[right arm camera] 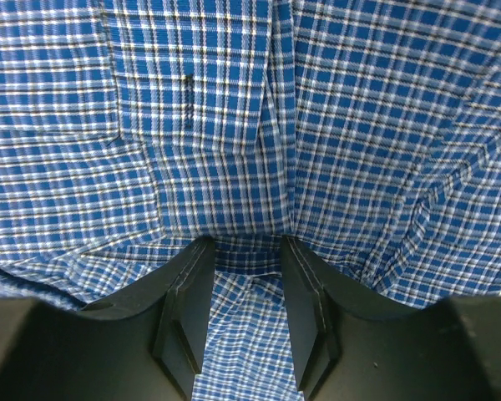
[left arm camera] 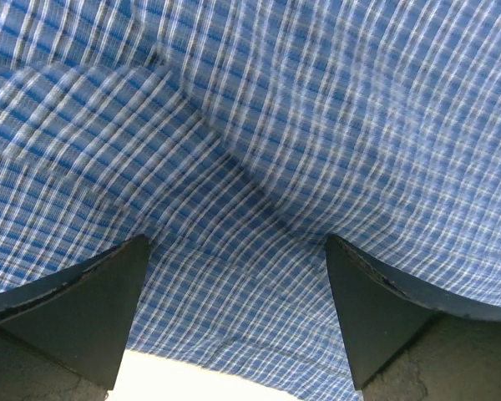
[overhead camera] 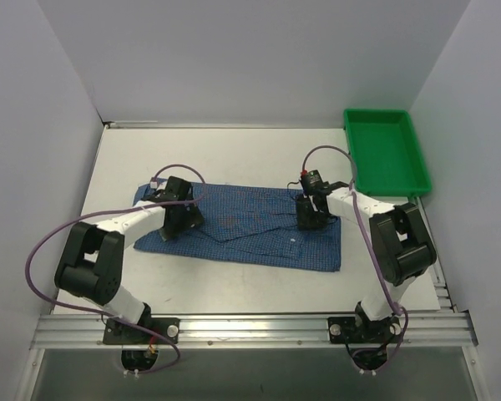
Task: Fold and stack the long sleeve shirts
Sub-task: Fold the shirt
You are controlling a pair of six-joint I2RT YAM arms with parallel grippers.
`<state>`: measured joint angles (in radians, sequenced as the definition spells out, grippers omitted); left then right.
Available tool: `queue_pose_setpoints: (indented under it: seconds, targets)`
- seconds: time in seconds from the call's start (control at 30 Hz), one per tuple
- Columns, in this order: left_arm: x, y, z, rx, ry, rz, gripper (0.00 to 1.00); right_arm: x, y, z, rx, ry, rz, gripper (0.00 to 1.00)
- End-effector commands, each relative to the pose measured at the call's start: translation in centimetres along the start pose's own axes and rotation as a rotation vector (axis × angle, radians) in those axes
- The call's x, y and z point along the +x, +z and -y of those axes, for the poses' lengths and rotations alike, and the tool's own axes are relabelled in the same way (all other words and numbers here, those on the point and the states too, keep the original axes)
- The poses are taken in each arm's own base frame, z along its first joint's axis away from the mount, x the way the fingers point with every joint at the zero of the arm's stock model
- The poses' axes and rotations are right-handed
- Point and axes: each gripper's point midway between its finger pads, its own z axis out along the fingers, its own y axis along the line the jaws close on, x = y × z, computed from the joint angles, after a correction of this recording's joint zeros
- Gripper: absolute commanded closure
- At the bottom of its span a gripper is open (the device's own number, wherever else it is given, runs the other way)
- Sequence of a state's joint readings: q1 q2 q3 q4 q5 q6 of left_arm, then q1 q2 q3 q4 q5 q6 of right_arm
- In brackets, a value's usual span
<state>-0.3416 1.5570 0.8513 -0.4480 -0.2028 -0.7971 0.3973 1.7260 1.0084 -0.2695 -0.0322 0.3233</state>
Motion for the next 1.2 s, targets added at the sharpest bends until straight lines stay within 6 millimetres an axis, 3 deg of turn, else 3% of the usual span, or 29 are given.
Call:
queue_pose_setpoints:
  seconds: [0.0, 0.17, 0.2, 0.27, 0.3, 0.33, 0.4, 0.43, 0.5, 0.53, 0.57, 0.6, 0.7, 0.87, 0.9, 0.93, 0.97, 1.03, 1.1, 1.17]
  targets:
    - [-0.4, 1.4, 0.9, -0.02, 0.006, -0.02, 0.03, 2.9, -0.6, 1.3, 0.078, -0.007, -0.08, 0.63]
    - [-2.2, 3.9, 2.0, -0.056, 0.044, -0.073, 0.04, 5.5, -1.1, 0.1, 0.083, -0.039, -0.17, 0.64]
    - [-3.5, 4.6, 3.1, -0.048, 0.069, -0.071, 0.03, 6.3, -1.2, -0.8, 0.085, -0.064, -0.191, 0.64]
    - [-5.0, 5.3, 3.3, -0.064, 0.084, -0.083, 0.04, 7.7, -1.5, -2.4, 0.048, -0.076, -0.236, 0.63]
    - [-5.1, 6.6, 3.0, -0.085, 0.111, -0.106, 0.03, 8.8, -1.7, -3.8, 0.016, -0.103, -0.26, 0.63]
    - [-7.2, 6.4, 4.4, -0.062, 0.115, -0.083, 0.03, 9.6, -1.9, -4.7, -0.001, -0.092, -0.276, 0.63]
    - [-8.5, 8.1, 4.4, -0.075, 0.153, -0.099, 0.04, 11.5, -2.3, -6.4, -0.042, -0.112, -0.316, 0.63]
    - [-11.3, 7.7, 6.2, -0.048, 0.161, -0.053, 0.04, 13.0, -2.7, -8.2, -0.065, -0.16, -0.331, 0.63]
    - [-12.7, 9.3, 7.2, -0.044, 0.237, -0.045, 0.03, 14.3, -3.4, -11.0, -0.124, -0.209, -0.337, 0.63]
    - [-15.0, 8.8, 9.3, 0.001, 0.26, 0.001, 0.02, 15.7, -4.3, -13.3, -0.181, -0.273, -0.351, 0.63]
    - [-15.9, 9.0, 10.3, 0.018, 0.291, 0.022, 0.03, 16.3, -4.8, -14.6, -0.207, -0.318, -0.35, 0.63]
    - [-16.0, 9.9, 10.9, 0.022, 0.354, 0.026, 0.03, 15.7, -5.7, -16.6, -0.249, -0.355, -0.314, 0.63]
    - [-18.9, 8.6, 13.0, 0.056, 0.413, 0.121, 0.03, 15.3, -7.8, -19.1, -0.319, -0.452, -0.25, 0.62]
    - [-21.3, 1.9, 13.6, 0.088, 0.36, 0.272, 0.02, 10.8, -9.7, -17.2, -0.304, -0.435, -0.088, 0.62]
    - [-21.2, -0.4, 12.5, 0.078, 0.325, 0.303, 0.02, 9.0, -10.4, -16.1, -0.309, -0.413, -0.043, 0.62]
    - [-21.1, -1.6, 12.6, 0.089, 0.303, 0.328, 0.03, 8.5, -10.5, -15.3, -0.298, -0.409, -0.027, 0.62]
    - [-21.1, -4.2, 12.4, 0.111, 0.272, 0.359, 0.02, 7.9, -10.2, -14.2, -0.276, -0.402, -0.014, 0.62]
    - [-18.3, -4.2, 11.4, 0.105, 0.229, 0.312, 0.03, 6.2, -9.7, -11.8, -0.243, -0.363, 0.003, 0.62]
    - [-16.0, -5.7, 12.1, 0.146, 0.194, 0.293, 0.02, 5.5, -8.8, -9.7, -0.217, -0.316, -0.016, 0.62]
    - [-12.6, -4.6, 11.3, 0.123, 0.2, 0.236, 0.03, 5.2, -8.3, -8.7, -0.195, -0.323, -0.015, 0.62]
